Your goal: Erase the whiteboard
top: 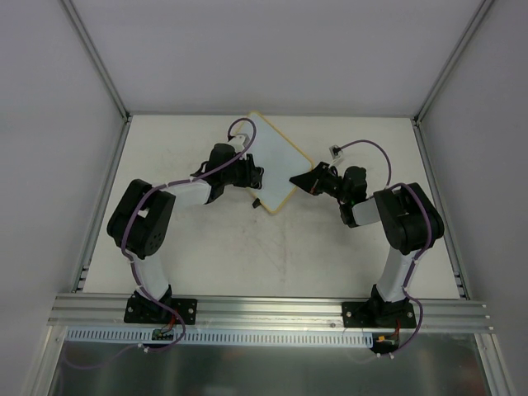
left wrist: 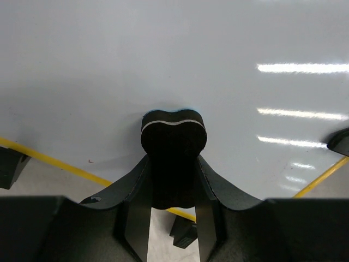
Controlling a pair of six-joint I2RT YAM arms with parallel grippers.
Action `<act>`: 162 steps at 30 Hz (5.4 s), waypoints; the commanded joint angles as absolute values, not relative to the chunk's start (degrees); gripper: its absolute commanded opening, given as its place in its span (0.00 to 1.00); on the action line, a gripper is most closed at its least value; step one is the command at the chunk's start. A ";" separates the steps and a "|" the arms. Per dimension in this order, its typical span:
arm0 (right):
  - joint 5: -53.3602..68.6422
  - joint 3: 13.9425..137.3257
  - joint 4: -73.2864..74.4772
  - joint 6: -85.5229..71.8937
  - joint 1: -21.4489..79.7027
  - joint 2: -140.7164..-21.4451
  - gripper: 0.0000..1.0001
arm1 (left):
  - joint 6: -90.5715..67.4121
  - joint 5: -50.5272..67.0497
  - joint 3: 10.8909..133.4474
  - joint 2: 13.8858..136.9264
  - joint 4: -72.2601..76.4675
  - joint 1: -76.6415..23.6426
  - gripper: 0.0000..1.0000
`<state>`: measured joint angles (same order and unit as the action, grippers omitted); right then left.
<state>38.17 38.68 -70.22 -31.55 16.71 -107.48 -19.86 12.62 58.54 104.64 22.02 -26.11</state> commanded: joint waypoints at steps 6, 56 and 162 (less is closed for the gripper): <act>45.00 40.43 -87.71 -33.49 18.63 -105.91 0.00 | -18.54 2.82 59.32 106.88 16.44 -22.06 0.00; 44.65 41.04 -87.80 -33.66 18.46 -106.52 0.00 | -26.81 -1.32 57.92 107.31 14.68 -44.47 0.00; 44.83 40.34 -87.80 -33.66 17.84 -105.64 0.00 | -20.83 -6.24 68.28 100.02 -13.17 -25.40 0.00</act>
